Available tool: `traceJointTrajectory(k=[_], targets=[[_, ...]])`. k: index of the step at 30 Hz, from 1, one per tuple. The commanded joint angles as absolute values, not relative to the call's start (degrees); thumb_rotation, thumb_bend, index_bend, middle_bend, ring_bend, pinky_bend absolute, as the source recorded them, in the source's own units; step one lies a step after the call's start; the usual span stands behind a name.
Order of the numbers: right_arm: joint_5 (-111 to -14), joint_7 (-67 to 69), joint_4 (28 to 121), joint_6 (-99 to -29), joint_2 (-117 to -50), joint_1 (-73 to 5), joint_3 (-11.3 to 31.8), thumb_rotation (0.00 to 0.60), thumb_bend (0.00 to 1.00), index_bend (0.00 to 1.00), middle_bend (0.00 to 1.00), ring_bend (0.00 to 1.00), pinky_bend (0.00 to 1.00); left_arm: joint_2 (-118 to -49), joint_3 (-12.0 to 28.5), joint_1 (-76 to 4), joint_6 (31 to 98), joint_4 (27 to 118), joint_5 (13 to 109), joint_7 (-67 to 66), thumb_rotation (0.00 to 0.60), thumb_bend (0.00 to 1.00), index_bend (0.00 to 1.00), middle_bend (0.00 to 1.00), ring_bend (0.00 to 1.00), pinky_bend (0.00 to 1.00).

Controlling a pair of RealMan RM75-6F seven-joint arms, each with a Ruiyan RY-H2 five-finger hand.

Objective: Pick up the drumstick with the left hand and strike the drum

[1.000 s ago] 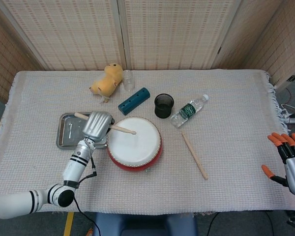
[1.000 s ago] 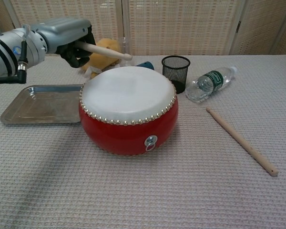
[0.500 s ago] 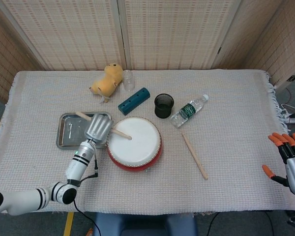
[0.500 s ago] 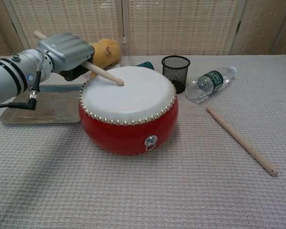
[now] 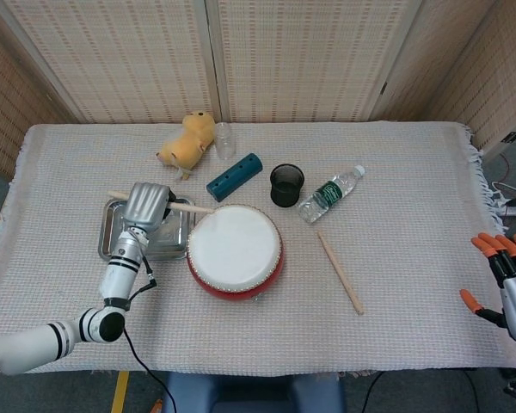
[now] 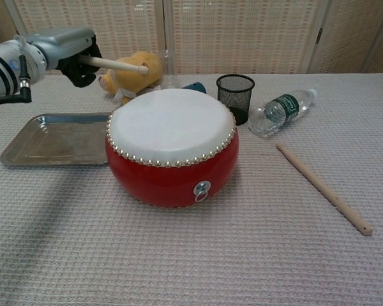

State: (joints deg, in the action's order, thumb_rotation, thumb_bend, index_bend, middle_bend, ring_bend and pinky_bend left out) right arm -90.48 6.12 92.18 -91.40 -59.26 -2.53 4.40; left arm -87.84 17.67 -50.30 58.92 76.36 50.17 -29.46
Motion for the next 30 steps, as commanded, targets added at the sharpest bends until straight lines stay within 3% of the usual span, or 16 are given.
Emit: traceJointTrajectory(k=[1, 8, 20, 23, 26, 30], targets=[[-90.4, 6.2, 92.1, -91.2, -59.3, -2.6, 4.4, 0.6, 0.23, 0.15, 0.12, 0.0, 0.02, -90.8, 16.7, -50.5, 55.4, 69.1, 48.5, -27.6, 0.6, 0.77, 0.9, 0.99, 0.97, 1.0], [-89.9, 6.0, 92.1, -91.0, -59.2, -2.5, 4.4, 0.6, 0.23, 0.15, 0.12, 0.0, 0.02, -94.3, 16.3, -50.9, 50.2, 60.7, 45.1, -26.0, 0.6, 0.77, 0.89, 0.98, 0.96, 1.0], [-89.6, 5.6, 92.4, -90.7, -59.3, -2.5, 4.4, 0.6, 0.23, 0.15, 0.12, 0.0, 0.02, -97.6, 16.2, -51.9, 46.2, 56.2, 41.9, -26.6, 0.6, 0.74, 0.83, 0.92, 0.91, 1.0], [-89.5, 5.4, 92.5, -90.7, -59.2, -2.4, 4.4, 0.6, 0.23, 0.15, 0.12, 0.0, 0.02, -98.3, 16.7, -52.3, 45.4, 55.1, 40.7, -26.8, 0.6, 0.72, 0.75, 0.85, 0.83, 0.97], [-89.3, 5.3, 92.6, -90.6, -59.2, -2.4, 4.5, 0.6, 0.23, 0.15, 0.12, 0.0, 0.02, -98.8, 17.0, -52.5, 44.9, 54.4, 39.6, -27.0, 0.6, 0.68, 0.66, 0.73, 0.72, 0.88], [-89.3, 5.3, 92.6, -90.5, -59.2, -2.5, 4.5, 0.6, 0.23, 0.15, 0.12, 0.0, 0.02, -98.4, 17.0, -52.5, 43.8, 55.0, 38.7, -27.2, 0.6, 0.59, 0.48, 0.53, 0.5, 0.67]])
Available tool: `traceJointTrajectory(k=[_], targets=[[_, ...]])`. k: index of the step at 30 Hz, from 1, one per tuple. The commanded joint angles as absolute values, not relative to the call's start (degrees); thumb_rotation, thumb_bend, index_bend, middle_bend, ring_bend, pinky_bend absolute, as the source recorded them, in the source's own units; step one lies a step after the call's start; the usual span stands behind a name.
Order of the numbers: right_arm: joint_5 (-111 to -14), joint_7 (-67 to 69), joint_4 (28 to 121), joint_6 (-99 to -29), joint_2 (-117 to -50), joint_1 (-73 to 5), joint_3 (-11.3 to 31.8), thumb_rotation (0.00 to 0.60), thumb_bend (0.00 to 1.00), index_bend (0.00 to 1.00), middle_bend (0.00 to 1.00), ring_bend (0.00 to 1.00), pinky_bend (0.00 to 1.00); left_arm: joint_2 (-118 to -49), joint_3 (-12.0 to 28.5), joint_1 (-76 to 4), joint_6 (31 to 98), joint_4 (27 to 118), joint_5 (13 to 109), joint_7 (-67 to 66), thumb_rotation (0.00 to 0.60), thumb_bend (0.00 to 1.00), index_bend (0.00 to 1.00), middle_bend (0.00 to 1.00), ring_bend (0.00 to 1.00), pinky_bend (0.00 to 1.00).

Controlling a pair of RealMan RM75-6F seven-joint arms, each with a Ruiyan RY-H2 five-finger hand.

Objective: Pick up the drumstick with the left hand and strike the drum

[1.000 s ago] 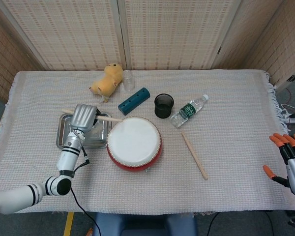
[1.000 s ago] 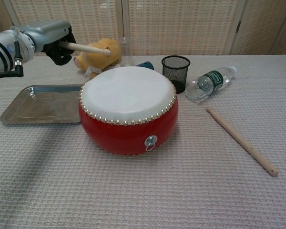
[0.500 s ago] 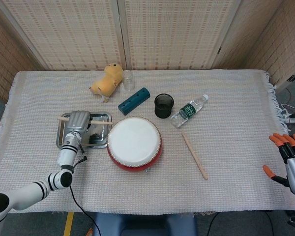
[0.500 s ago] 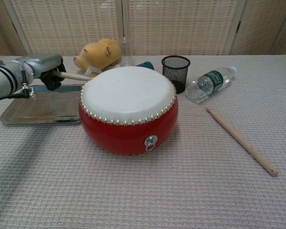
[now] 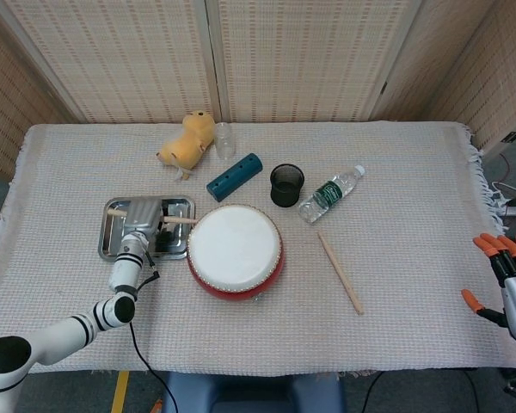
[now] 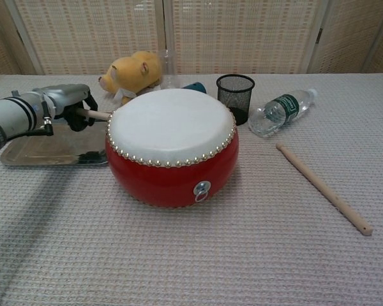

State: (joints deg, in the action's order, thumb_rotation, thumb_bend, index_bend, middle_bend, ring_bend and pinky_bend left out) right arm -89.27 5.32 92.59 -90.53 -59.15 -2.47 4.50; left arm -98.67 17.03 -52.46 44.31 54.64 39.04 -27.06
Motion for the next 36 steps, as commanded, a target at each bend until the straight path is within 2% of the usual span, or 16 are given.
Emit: traceJointTrajectory(k=[1, 3, 5, 7, 10, 13, 25, 31, 36], targets=[[-89.3, 5.3, 92.6, -90.4, -59.2, -2.5, 4.5, 0.6, 0.23, 0.15, 0.12, 0.0, 0.02, -98.2, 16.9, -52.4, 43.6, 55.2, 38.5, -27.3, 0.6, 0.56, 0.42, 0.47, 0.43, 0.61], [-89.3, 5.4, 92.5, -90.3, -59.2, -2.6, 4.5, 0.6, 0.23, 0.15, 0.12, 0.0, 0.02, -97.7, 16.8, -52.5, 43.1, 55.8, 37.8, -27.7, 0.6, 0.48, 0.28, 0.32, 0.28, 0.46], [-89.3, 5.4, 92.5, -90.3, -59.3, -2.6, 4.5, 0.6, 0.23, 0.15, 0.12, 0.0, 0.02, -97.2, 16.7, -52.5, 42.9, 56.4, 37.4, -28.0, 0.6, 0.42, 0.16, 0.21, 0.17, 0.34], [-89.4, 5.4, 92.5, -90.4, -59.3, -2.6, 4.6, 0.6, 0.23, 0.14, 0.12, 0.0, 0.02, -97.0, 16.6, -52.6, 43.0, 56.8, 37.3, -28.1, 0.6, 0.38, 0.07, 0.13, 0.09, 0.26], [-89.4, 5.4, 92.5, -90.6, -59.3, -2.5, 4.6, 0.6, 0.23, 0.12, 0.12, 0.0, 0.02, -96.8, 16.7, -52.7, 43.3, 57.4, 37.2, -27.9, 0.6, 0.34, 0.0, 0.05, 0.03, 0.19], [-89.6, 5.3, 92.7, -90.9, -59.3, -2.4, 4.6, 0.6, 0.23, 0.09, 0.12, 0.0, 0.02, -96.7, 16.6, -52.9, 43.3, 57.7, 37.2, -27.8, 0.6, 0.33, 0.0, 0.0, 0.0, 0.14], [-89.7, 5.3, 92.8, -91.4, -59.1, -2.1, 4.6, 0.6, 0.23, 0.07, 0.12, 0.0, 0.02, -95.7, 16.3, -53.1, 44.1, 59.6, 37.2, -27.9, 0.6, 0.22, 0.0, 0.0, 0.0, 0.03], [-89.8, 5.4, 92.9, -91.4, -59.0, -2.2, 4.6, 0.6, 0.23, 0.07, 0.12, 0.0, 0.02, -94.1, 16.3, -53.3, 44.3, 62.1, 37.2, -27.7, 0.6, 0.2, 0.0, 0.0, 0.0, 0.02], [-89.6, 5.6, 92.9, -91.4, -58.8, -2.2, 4.8, 0.6, 0.23, 0.07, 0.12, 0.0, 0.02, -91.3, 17.4, -52.2, 47.5, 66.8, 39.1, -25.4, 0.6, 0.2, 0.0, 0.0, 0.0, 0.02]])
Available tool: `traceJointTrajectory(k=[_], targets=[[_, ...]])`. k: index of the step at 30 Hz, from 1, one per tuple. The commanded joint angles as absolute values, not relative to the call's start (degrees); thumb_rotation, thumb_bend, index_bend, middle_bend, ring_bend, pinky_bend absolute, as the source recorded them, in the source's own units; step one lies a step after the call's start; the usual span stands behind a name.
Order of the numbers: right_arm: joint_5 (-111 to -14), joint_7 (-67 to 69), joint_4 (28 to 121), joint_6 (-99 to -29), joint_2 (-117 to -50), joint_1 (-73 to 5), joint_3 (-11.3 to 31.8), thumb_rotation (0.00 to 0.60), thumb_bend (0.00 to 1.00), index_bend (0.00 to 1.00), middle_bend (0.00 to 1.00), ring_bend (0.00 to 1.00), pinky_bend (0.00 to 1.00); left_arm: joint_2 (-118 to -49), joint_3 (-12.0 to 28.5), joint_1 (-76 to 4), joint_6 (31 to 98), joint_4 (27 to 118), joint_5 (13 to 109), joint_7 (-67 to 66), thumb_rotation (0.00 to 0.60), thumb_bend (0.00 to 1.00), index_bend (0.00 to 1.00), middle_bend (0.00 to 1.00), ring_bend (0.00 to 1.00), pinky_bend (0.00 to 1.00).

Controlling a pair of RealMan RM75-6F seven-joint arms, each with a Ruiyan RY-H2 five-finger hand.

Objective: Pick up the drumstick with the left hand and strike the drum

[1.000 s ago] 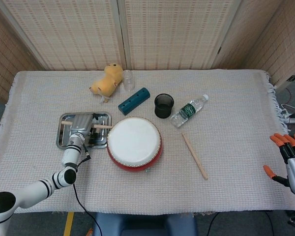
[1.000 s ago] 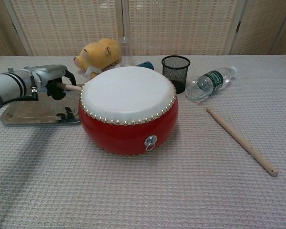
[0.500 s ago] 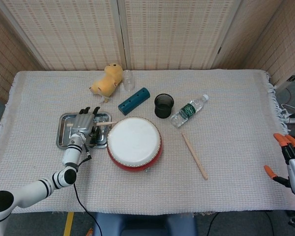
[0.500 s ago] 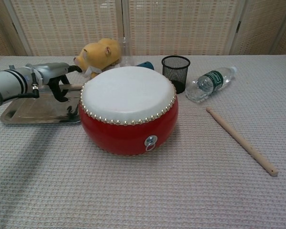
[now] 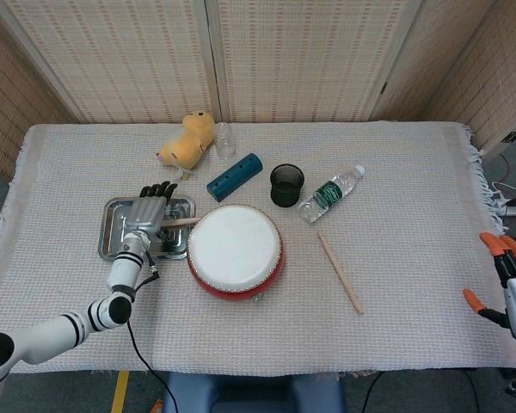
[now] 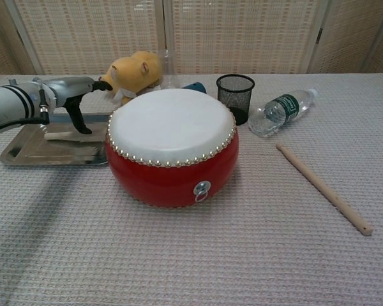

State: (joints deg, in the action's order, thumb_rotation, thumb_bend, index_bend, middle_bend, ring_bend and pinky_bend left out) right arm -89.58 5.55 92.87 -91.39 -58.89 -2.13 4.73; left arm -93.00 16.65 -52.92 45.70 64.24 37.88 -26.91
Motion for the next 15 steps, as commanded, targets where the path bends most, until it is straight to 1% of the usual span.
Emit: traceJointTrajectory(k=[1, 5, 7, 9, 15], targets=[[-89.6, 5.7, 92.9, -91.3, -58.7, -2.2, 4.8, 0.6, 0.23, 0.07, 0.12, 0.0, 0.02, -90.5, 17.7, -51.7, 48.4, 68.0, 39.7, -24.7, 0.6, 0.2, 0.0, 0.0, 0.0, 0.03], [-89.5, 6.4, 93.1, -90.4, -57.8, -2.6, 4.7, 0.6, 0.23, 0.07, 0.12, 0.0, 0.02, -85.2, 18.5, -48.2, 53.3, 75.5, 43.7, -20.7, 0.6, 0.23, 0.01, 0.01, 0.01, 0.08], [-89.4, 7.3, 93.3, -89.5, -57.2, -2.9, 4.6, 0.6, 0.23, 0.09, 0.12, 0.0, 0.02, -83.3, 18.1, -46.1, 56.9, 78.1, 46.0, -19.4, 0.6, 0.26, 0.06, 0.06, 0.06, 0.1], [-89.1, 8.7, 93.3, -88.2, -56.3, -3.2, 4.3, 0.6, 0.23, 0.12, 0.12, 0.0, 0.03, -81.4, 17.0, -43.4, 60.9, 80.6, 48.9, -18.3, 0.6, 0.29, 0.1, 0.1, 0.1, 0.12], [-89.2, 13.1, 92.8, -85.3, -54.6, -4.0, 3.4, 0.6, 0.23, 0.14, 0.12, 0.0, 0.03, -76.5, 12.7, -35.5, 68.8, 85.9, 54.1, -15.9, 0.6, 0.3, 0.15, 0.13, 0.1, 0.13]])
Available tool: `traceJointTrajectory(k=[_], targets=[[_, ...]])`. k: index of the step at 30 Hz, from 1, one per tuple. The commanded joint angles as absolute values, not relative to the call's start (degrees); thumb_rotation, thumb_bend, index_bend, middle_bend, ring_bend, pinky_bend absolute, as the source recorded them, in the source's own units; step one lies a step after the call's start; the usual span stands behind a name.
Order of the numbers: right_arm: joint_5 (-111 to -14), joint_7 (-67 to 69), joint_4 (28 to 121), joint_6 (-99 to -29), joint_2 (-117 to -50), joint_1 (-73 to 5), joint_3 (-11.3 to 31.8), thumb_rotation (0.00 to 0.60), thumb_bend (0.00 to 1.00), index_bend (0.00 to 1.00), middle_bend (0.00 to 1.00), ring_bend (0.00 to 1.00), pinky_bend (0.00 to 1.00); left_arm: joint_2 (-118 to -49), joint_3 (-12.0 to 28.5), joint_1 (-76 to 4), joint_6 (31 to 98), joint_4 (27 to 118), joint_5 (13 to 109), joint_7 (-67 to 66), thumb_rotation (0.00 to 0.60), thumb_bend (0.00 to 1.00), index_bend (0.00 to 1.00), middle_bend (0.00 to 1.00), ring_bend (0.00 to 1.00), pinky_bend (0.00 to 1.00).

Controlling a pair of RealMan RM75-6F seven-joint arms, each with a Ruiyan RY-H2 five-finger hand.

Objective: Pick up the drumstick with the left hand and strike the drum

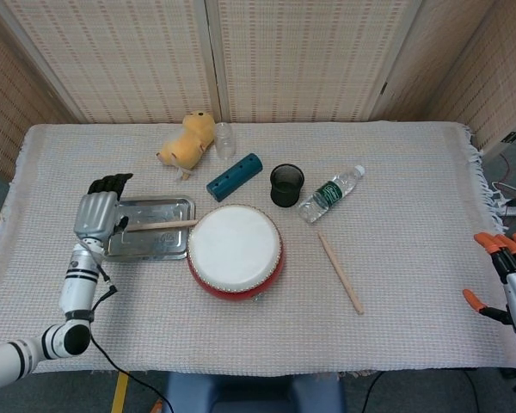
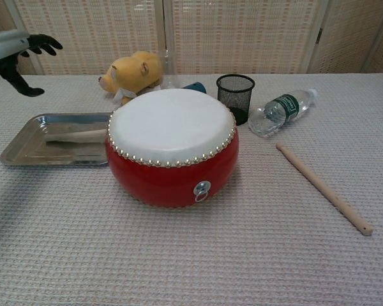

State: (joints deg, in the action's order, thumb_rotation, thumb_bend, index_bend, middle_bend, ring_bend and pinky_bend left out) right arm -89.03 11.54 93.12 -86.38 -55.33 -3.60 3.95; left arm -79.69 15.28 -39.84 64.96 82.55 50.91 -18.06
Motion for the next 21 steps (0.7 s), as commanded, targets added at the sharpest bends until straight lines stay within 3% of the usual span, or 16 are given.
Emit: traceJointTrajectory(k=[1, 8, 14, 21], targets=[[-89.4, 13.7, 92.6, -84.9, -54.5, -4.1, 3.2, 0.6, 0.23, 0.14, 0.12, 0.0, 0.03, -75.6, 11.7, -33.8, 70.2, 86.7, 55.0, -15.3, 0.6, 0.3, 0.15, 0.13, 0.1, 0.13], [-91.0, 14.9, 91.7, -84.5, -55.1, -3.8, 1.6, 0.6, 0.23, 0.13, 0.12, 0.0, 0.03, -71.8, 5.6, -24.2, 79.3, 90.4, 62.2, -11.9, 0.6, 0.3, 0.17, 0.13, 0.1, 0.11], [-91.7, 11.6, 90.3, -88.3, -58.4, -2.0, 1.3, 0.6, 0.23, 0.12, 0.12, 0.0, 0.03, -70.8, 0.6, -17.2, 87.2, 92.2, 70.2, -11.0, 0.6, 0.3, 0.17, 0.13, 0.1, 0.11], [-92.2, 11.0, 90.5, -89.6, -60.3, -0.7, 0.3, 0.6, 0.23, 0.12, 0.12, 0.0, 0.03, -71.1, -2.0, -12.1, 93.1, 92.9, 77.2, -10.2, 0.6, 0.3, 0.16, 0.13, 0.1, 0.1]])
